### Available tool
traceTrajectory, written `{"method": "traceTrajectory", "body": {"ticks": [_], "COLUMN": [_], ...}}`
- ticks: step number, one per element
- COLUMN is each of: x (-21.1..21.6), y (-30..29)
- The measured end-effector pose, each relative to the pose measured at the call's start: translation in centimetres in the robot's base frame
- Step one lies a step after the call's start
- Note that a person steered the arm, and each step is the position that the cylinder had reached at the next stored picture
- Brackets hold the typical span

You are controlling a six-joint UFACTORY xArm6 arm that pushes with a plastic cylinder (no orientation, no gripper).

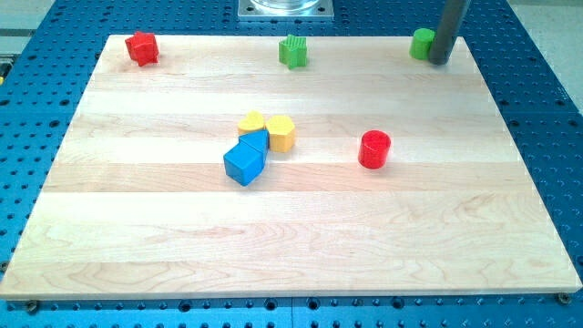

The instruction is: Place your hand to the right of the hexagon

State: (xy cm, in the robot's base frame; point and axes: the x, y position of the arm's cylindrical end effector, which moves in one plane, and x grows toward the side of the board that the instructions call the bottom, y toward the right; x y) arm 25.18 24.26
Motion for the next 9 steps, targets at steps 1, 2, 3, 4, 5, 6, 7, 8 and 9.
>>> {"method": "traceTrajectory", "body": {"ticks": [1,2,3,4,5,6,7,8,9], "x": [1.5,1.9,3.3,3.8,4.0,5.9,8.9,9.1,10.8], "y": [0.0,0.0,-0.3,-0.3,-0.3,-1.9,-4.7,-9.2,-13.9]}}
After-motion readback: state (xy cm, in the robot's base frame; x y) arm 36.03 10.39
